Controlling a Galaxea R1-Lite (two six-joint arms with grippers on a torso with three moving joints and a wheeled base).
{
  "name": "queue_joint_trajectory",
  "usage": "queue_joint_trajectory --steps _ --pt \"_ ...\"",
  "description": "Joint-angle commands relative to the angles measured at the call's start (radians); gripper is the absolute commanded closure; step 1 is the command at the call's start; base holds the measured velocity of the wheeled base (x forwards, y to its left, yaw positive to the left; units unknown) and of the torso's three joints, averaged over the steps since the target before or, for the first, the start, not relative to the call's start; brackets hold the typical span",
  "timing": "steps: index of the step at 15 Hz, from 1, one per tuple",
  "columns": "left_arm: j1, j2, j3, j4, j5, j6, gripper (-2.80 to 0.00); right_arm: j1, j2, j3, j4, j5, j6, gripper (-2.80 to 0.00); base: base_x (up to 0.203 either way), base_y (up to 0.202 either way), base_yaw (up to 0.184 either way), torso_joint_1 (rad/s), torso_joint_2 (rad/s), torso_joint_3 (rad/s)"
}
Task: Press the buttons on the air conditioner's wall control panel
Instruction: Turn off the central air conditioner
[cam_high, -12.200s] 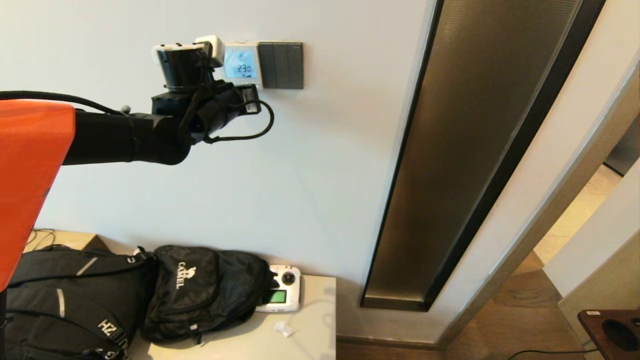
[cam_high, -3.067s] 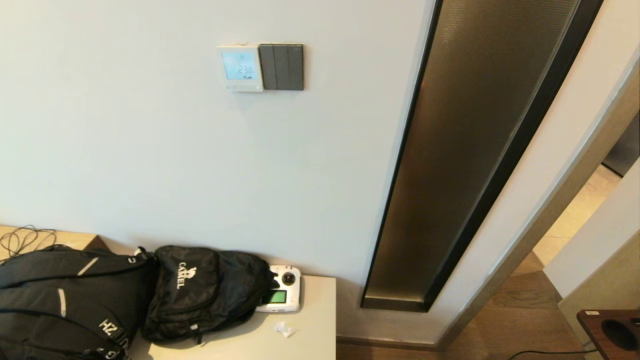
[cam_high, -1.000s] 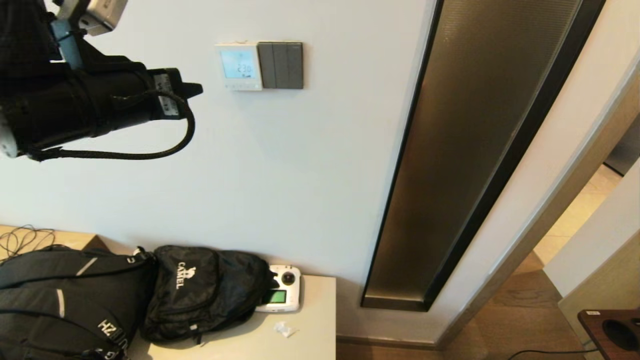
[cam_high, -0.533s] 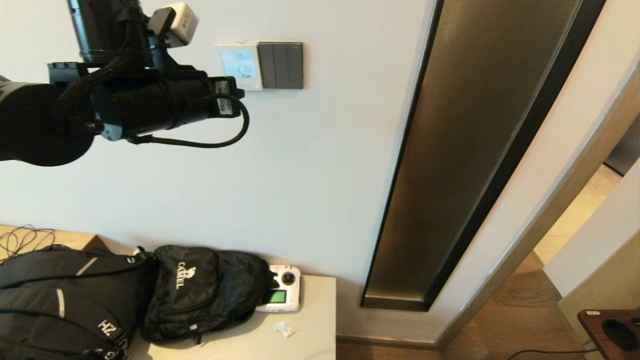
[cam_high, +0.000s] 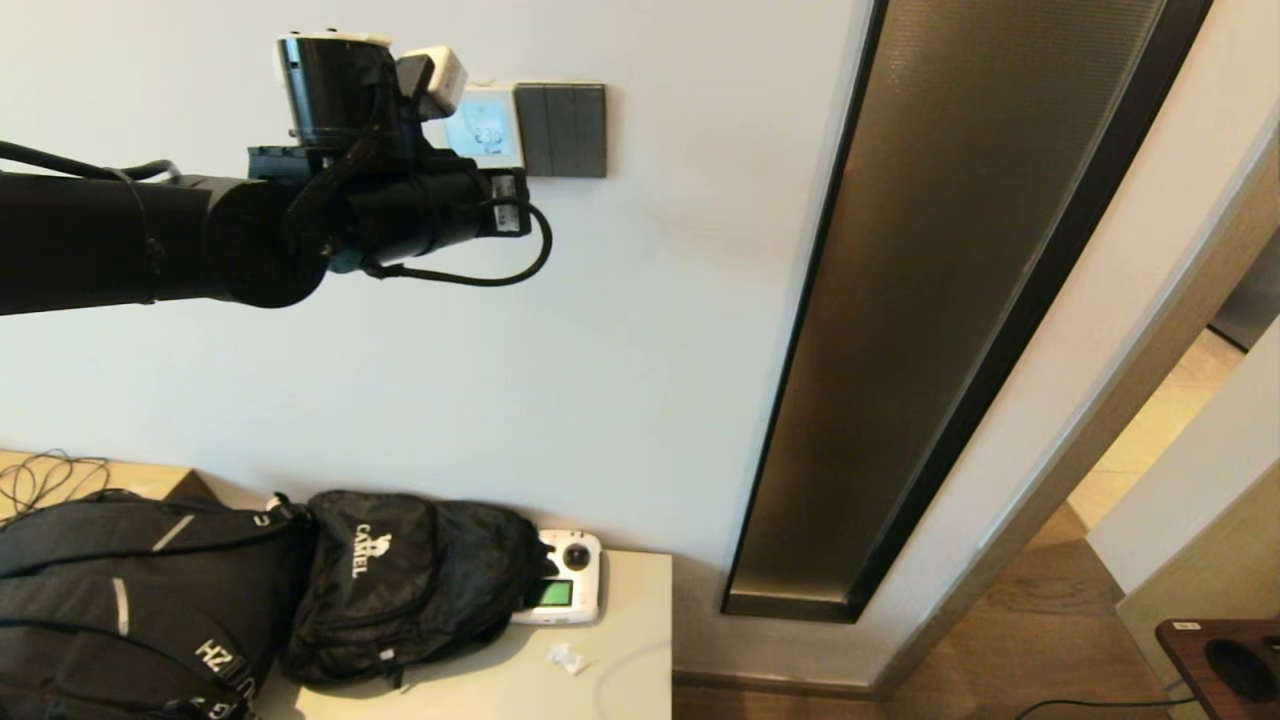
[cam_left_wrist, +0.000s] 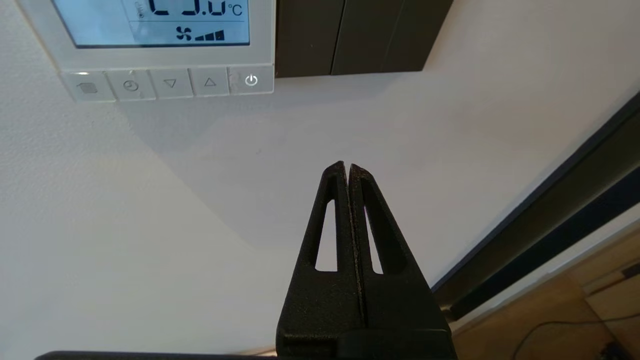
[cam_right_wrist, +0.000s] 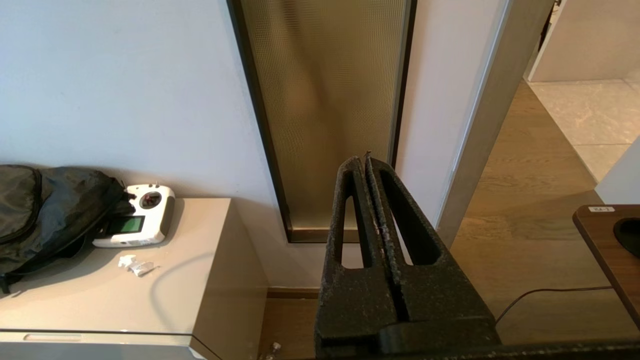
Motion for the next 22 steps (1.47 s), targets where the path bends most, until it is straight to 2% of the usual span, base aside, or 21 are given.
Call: queue_joint_trajectory --steps 1,5,11,15,22 --pt "0.0 0.04 -0.037 0.0 0.001 -0.002 0.0 0.001 0.001 0.0 0.0 0.0 0.0 0.0 0.0 0.0 0.0 0.0 0.0 0.0" --pt "0.002 0.066 -0.099 -0.004 0.054 0.001 0.0 0.001 0.001 0.0 0.0 0.0 0.001 0.0 0.0 0.0 0.0 0.0 0.0 0.0" --pt "0.007 0.119 -0.209 0.036 0.058 0.0 0.0 -0.001 0.001 0.0 0.0 0.001 0.0 0.0 0.0 0.0 0.0 0.0 0.0 0.0" --pt "0.01 0.143 -0.232 0.038 0.059 0.001 0.0 0.0 0.001 0.0 0.0 0.001 0.0 0.0 0.0 0.0 0.0 0.0 0.0 0.0" --pt "0.065 0.147 -0.233 0.038 0.055 0.001 0.0 0.001 0.001 0.0 0.0 0.001 0.0 0.0 0.0 0.0 0.0 0.0 0.0 0.0"
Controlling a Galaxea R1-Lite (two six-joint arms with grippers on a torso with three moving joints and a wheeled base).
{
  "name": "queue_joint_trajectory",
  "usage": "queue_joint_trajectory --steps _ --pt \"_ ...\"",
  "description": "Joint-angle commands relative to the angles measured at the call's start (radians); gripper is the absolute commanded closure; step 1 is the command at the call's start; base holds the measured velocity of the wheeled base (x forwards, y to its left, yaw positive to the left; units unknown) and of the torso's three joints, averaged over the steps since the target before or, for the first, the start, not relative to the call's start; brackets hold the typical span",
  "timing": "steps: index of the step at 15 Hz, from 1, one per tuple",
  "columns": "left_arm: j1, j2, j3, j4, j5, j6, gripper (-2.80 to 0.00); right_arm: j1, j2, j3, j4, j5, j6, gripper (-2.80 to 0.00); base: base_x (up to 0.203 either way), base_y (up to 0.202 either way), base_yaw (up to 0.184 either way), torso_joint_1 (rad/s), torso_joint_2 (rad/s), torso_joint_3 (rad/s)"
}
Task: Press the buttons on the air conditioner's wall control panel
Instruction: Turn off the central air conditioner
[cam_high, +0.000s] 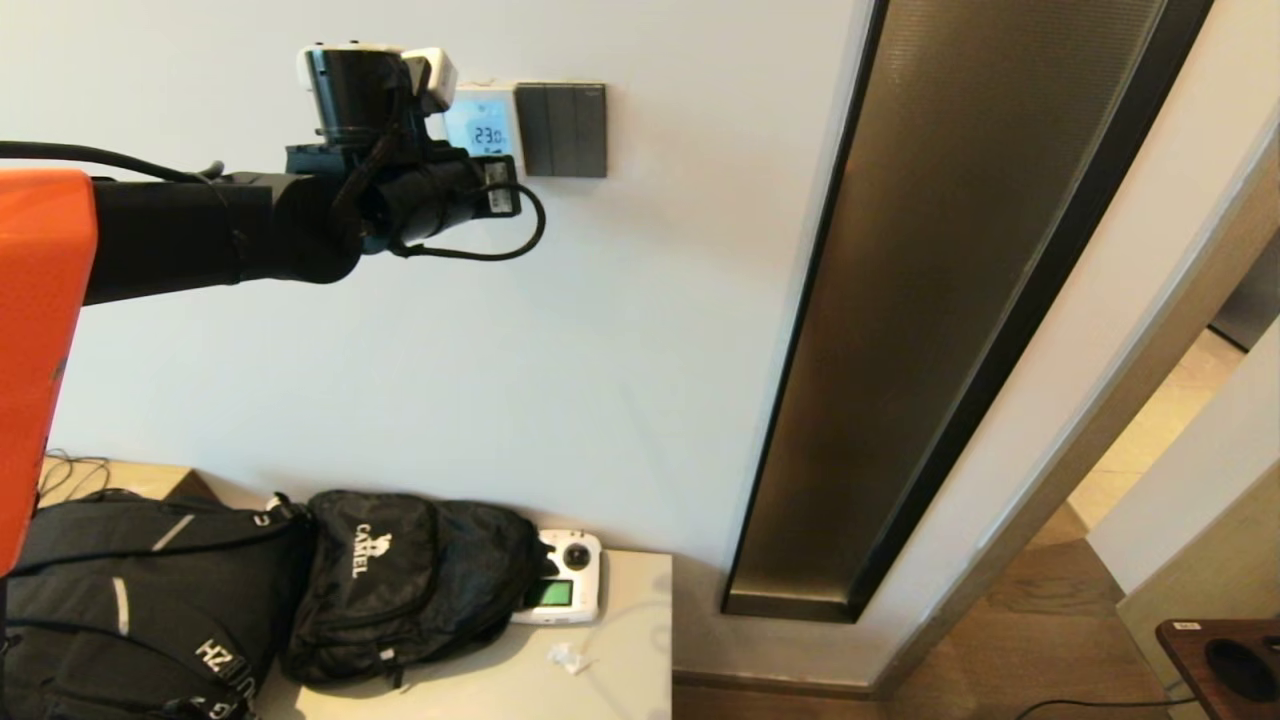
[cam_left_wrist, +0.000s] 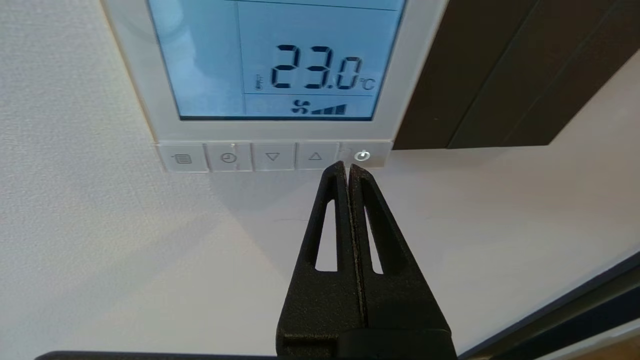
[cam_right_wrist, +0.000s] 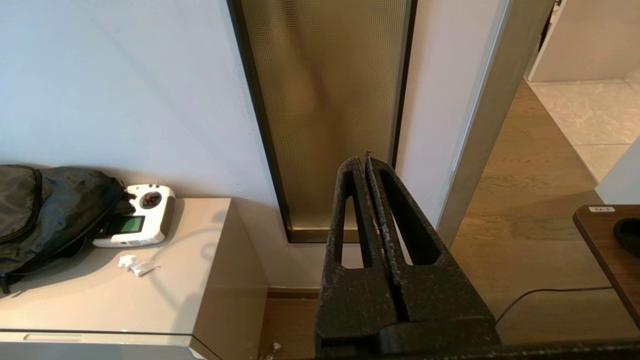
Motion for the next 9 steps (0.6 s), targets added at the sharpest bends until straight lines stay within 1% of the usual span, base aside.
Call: queue_joint_trajectory --steps 1,9 --pt "0.004 -0.003 0.0 -0.001 -0.001 -0.001 0.0 0.0 0.001 0.0 0.0 0.001 0.0 0.0 0.0 0.0 0.0 0.0 0.0 0.0" --pt "-0.002 -0.01 0.006 -0.001 -0.001 -0.001 0.0 0.001 0.001 0.0 0.0 0.001 0.0 0.0 0.0 0.0 0.0 0.0 0.0 0.0"
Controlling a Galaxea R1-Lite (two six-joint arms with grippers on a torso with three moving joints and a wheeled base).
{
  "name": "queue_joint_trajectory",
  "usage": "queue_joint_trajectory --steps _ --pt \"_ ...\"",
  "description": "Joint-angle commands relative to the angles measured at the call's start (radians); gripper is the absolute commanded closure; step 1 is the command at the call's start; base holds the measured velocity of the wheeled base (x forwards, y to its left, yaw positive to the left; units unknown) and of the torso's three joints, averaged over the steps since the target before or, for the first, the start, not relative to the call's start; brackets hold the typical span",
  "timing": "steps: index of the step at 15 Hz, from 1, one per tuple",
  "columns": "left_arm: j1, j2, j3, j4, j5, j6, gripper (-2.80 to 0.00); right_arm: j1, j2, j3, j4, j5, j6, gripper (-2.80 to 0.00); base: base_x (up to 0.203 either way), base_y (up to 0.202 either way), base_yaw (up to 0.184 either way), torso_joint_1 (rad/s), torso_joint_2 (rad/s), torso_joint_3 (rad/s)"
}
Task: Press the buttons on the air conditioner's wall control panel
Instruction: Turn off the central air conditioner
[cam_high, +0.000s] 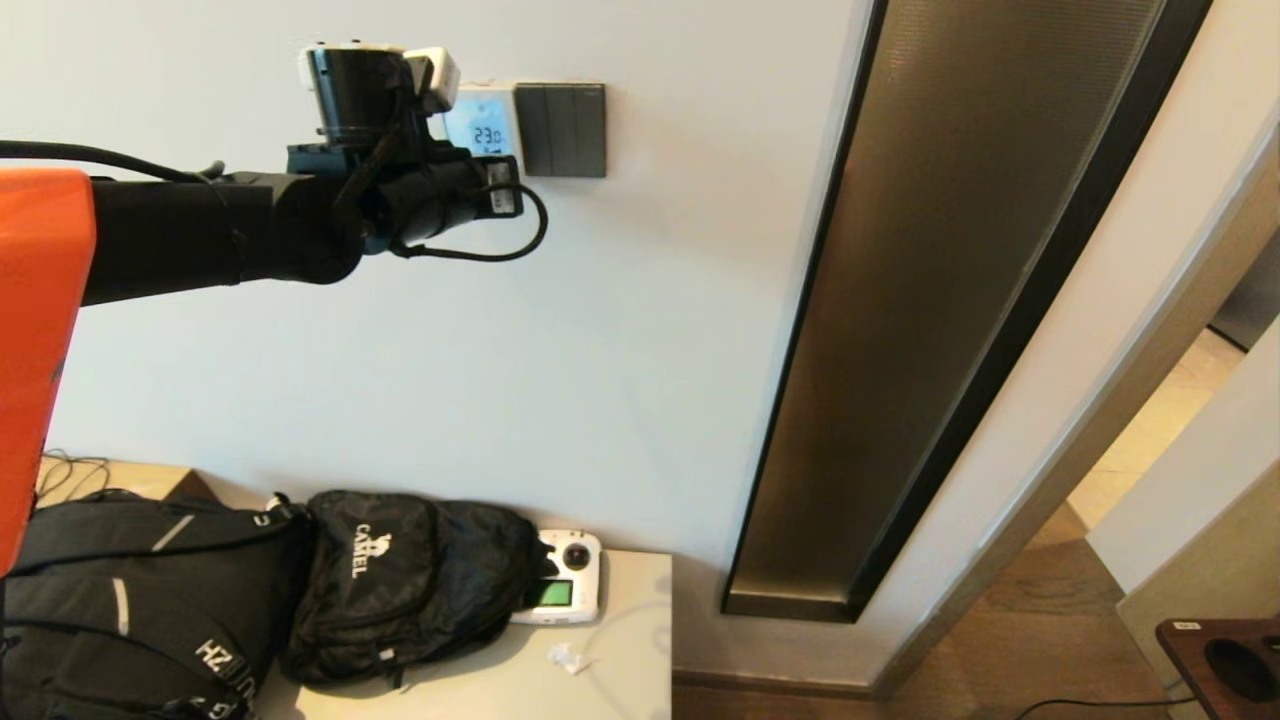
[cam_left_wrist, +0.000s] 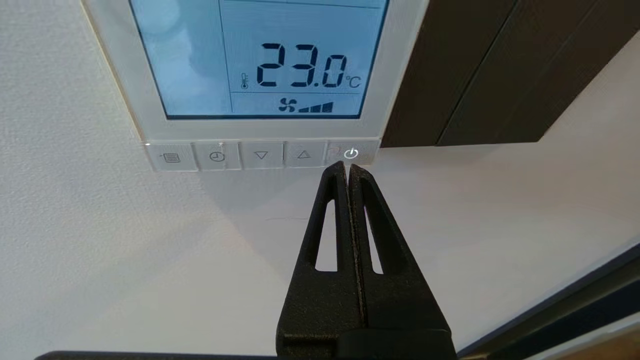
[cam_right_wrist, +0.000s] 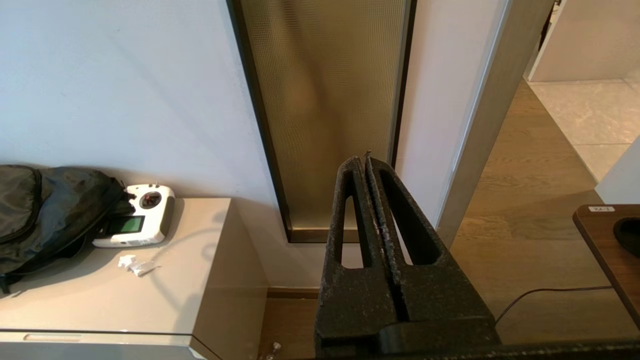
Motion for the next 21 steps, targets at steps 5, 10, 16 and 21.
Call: queue_joint_trajectory --steps 5,10,16,21 --pt "-0.011 0.0 -0.006 0.0 0.002 -0.001 0.0 0.001 0.001 0.0 0.0 -0.001 0.0 0.0 0.0 0.0 0.0 0.0 0.0 0.0" --pt "-0.017 0.02 -0.007 0.0 0.001 0.008 0.0 -0.001 0.001 0.0 0.0 0.001 0.0 0.0 0.0 0.0 0.0 0.0 0.0 0.0" --pt "-0.017 0.03 -0.015 -0.003 -0.005 0.008 0.0 0.001 0.001 0.0 0.0 -0.001 0.0 0.0 0.0 0.0 0.0 0.0 0.0 0.0" --pt "-0.017 0.016 -0.015 -0.035 0.001 0.006 0.0 0.001 0.001 0.0 0.0 0.001 0.0 0.0 0.0 0.0 0.0 0.0 0.0 0.0"
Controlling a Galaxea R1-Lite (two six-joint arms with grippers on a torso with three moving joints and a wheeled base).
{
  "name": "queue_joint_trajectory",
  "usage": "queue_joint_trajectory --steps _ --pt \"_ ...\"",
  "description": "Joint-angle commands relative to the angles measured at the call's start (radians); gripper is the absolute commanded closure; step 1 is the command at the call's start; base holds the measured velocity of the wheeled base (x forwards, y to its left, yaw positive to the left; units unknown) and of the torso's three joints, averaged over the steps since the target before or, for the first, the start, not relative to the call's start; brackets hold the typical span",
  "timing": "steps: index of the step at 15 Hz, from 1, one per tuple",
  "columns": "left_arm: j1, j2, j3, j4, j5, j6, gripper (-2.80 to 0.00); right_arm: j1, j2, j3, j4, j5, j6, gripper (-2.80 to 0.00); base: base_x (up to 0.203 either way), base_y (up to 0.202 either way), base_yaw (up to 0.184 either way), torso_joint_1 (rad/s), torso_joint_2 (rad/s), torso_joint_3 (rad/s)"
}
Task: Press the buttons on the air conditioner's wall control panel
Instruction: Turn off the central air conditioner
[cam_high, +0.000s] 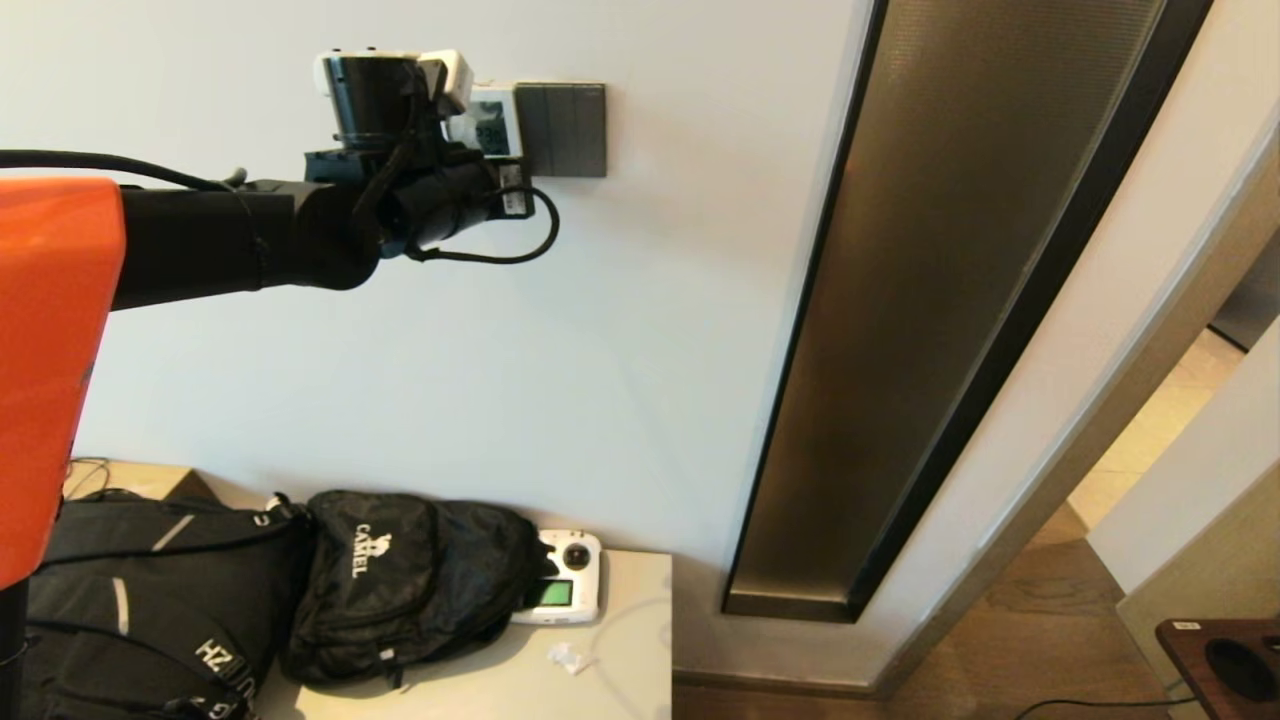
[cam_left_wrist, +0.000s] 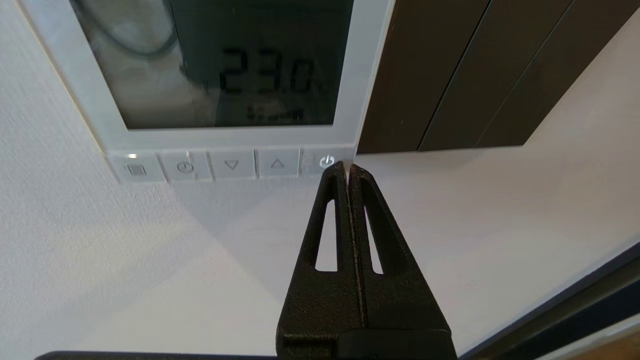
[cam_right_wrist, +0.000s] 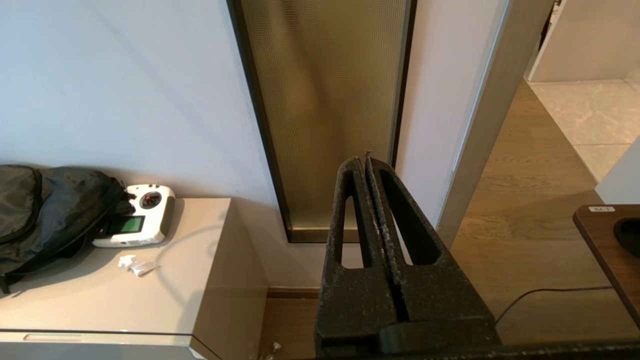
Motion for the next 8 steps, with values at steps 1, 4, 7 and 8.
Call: queue_joint_trajectory --steps 1,4,7,8 --pt "0.001 -0.005 0.0 -0.004 0.003 -0.001 0.0 -0.001 0.001 0.0 0.0 0.001 -0.001 0.0 0.0 0.0 0.0 0.0 0.0 0.0" --pt "0.003 0.012 0.0 -0.008 0.003 -0.001 0.0 -0.001 0.001 0.0 0.0 -0.001 -0.001 0.0 0.0 0.0 0.0 0.0 0.0 0.0" --pt "0.006 0.019 0.0 -0.008 0.001 -0.001 0.0 0.001 0.001 0.0 0.0 -0.001 -0.001 0.0 0.0 0.0 0.0 0.0 0.0 0.0" --pt "0.006 0.02 0.0 -0.008 0.001 -0.001 0.0 0.001 0.001 0.0 0.0 -0.001 -0.001 0.0 0.0 0.0 0.0 0.0 0.0 0.0"
